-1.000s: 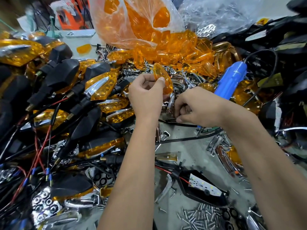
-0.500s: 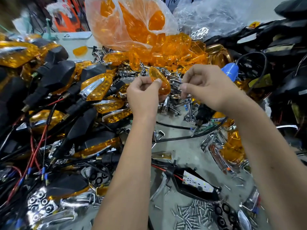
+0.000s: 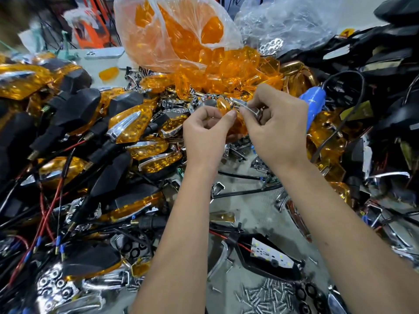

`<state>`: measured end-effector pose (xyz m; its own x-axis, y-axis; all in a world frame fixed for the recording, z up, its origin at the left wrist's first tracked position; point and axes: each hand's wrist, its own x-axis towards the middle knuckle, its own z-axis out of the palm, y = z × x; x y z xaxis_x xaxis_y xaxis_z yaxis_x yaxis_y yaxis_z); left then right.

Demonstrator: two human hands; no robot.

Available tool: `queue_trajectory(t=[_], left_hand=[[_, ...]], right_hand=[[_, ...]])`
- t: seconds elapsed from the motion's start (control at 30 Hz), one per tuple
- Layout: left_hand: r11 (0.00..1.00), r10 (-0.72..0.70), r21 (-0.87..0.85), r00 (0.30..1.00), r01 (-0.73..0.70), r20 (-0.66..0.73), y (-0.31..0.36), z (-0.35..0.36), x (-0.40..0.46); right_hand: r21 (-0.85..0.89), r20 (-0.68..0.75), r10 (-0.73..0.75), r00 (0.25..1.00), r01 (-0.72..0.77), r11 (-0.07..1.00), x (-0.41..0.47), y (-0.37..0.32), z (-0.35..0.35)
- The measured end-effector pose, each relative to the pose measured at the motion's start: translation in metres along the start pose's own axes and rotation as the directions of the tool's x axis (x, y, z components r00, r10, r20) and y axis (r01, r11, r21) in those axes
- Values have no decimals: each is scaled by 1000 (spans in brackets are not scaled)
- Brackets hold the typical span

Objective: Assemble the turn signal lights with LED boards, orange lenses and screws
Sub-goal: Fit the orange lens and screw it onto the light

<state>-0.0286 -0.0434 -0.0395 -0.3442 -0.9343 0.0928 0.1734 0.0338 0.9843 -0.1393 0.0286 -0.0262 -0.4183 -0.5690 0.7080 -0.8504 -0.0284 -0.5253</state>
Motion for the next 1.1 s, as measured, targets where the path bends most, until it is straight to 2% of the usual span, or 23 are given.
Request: queue_trajectory(t=[0.23,0.4,0.57,0.77,0.87,0.97,1.1], left_hand=[[999,8,-36,1000,-8,5,2,-1,-1],[998,12,-66,1000,-14,-28,3,-3,-1],[999,-4,-53,1000,3,-24,2,-4,1],[995,72,68,996,-67,-61,-3,-2,2],[999,45,30,997,-43,-64,-2,-4,4],[996,-3,-86,999,0,-37,0,-6,4],[990,3,-142,1000,-4,-5,2,-6,3]], right_hand=[[54,74,-20,997,16,998,1,4,-2],[213,208,87,974,-132,968,4,8,-2],[228,273,130,953,-195,954,2,6,1],[191,345,133,929,-209,959,4,7,-3],[209,363,168,917,-256,944,4,7,-4],[284,428,263,865,-405,869,9,11,-9],[344,548,261,795,-498,796,15,15,-17]])
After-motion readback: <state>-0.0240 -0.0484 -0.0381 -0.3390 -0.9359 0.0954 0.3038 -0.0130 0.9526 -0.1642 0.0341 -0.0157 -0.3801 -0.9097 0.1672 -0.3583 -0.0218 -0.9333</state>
